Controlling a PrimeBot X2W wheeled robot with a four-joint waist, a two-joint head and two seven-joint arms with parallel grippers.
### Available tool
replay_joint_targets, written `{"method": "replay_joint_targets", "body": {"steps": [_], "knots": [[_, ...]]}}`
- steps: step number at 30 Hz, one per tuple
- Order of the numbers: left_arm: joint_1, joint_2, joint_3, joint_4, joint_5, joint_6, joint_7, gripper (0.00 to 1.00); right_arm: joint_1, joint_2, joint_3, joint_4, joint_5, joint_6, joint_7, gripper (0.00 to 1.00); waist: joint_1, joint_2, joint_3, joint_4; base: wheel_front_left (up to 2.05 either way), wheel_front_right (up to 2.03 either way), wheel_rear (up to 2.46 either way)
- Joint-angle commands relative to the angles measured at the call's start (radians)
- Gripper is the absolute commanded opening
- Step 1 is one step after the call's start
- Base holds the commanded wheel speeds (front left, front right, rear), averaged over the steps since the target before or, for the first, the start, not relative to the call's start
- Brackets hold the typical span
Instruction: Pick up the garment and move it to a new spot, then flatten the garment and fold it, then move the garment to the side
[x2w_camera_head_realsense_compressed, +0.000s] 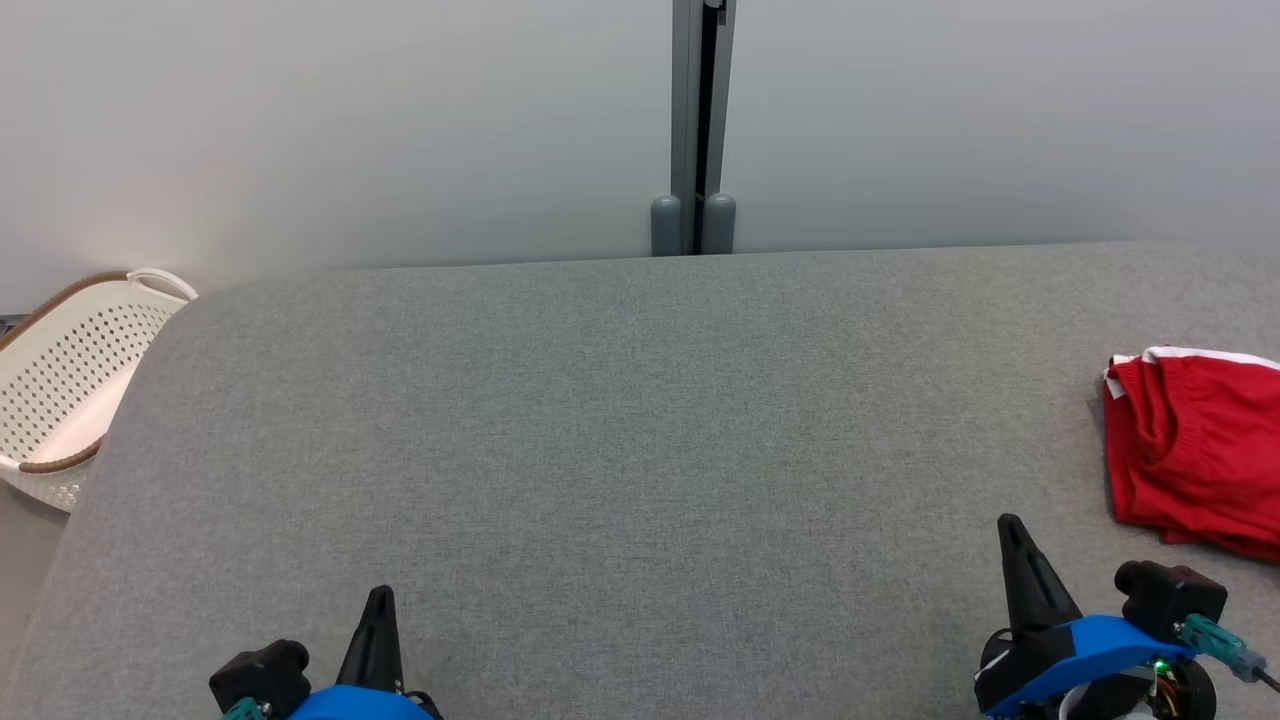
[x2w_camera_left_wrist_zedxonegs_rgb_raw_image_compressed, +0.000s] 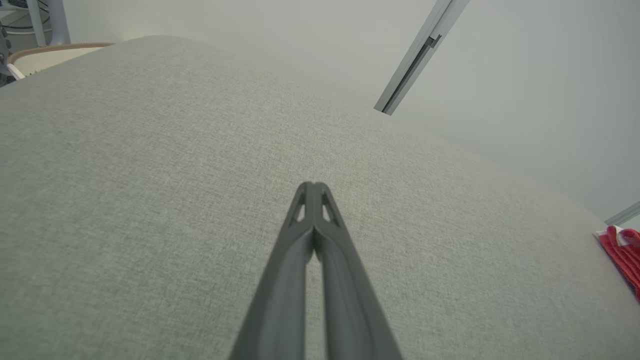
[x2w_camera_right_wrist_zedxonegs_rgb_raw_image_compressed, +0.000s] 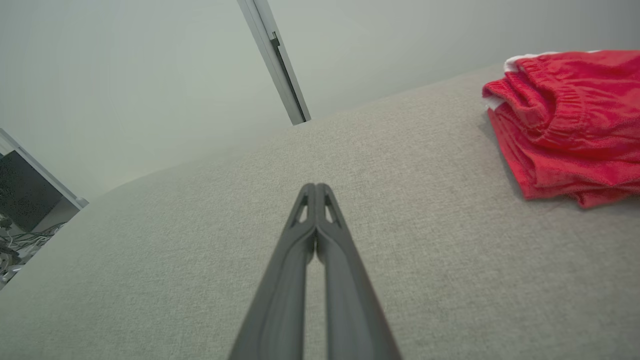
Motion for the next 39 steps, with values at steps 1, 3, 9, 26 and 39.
{"method": "replay_joint_targets", "body": {"steps": [1, 3, 9, 26, 39], "knots": [[-0.033, -0.002, 0.017, -0.026, -0.04, -0.009, 0.008, 0.0, -0.01, -0.004, -0.004, -0.028, 0.049, 0.0, 0.009, 0.0, 0.0, -0.0001, 0.0, -0.001, 0.0, 0.0, 0.0], [-0.034, -0.002, 0.021, -0.028, -0.056, -0.011, 0.013, 0.0, -0.009, -0.004, -0.004, -0.032, 0.067, 0.0, 0.013, 0.0, 0.0, -0.0001, 0.001, -0.001, 0.0, 0.0, 0.0], [-0.04, -0.005, 0.044, -0.044, -0.144, -0.02, 0.038, 0.0, -0.005, -0.004, -0.009, -0.05, 0.171, 0.0, 0.036, 0.0, 0.0, -0.0001, 0.003, -0.003, 0.0, 0.0, 0.0], [-0.056, -0.011, 0.1, -0.081, -0.367, -0.044, 0.102, 0.0, 0.001, -0.005, -0.024, -0.091, 0.43, 0.0, 0.098, 0.0, 0.0, -0.0001, 0.008, -0.007, 0.0, 0.0, 0.0], [-0.067, -0.015, 0.139, -0.105, -0.512, -0.061, 0.145, 0.0, 0.004, -0.005, -0.035, -0.117, 0.599, 0.0, 0.14, 0.0, 0.0, -0.0001, 0.012, -0.011, 0.0, 0.0, 0.0]]}}
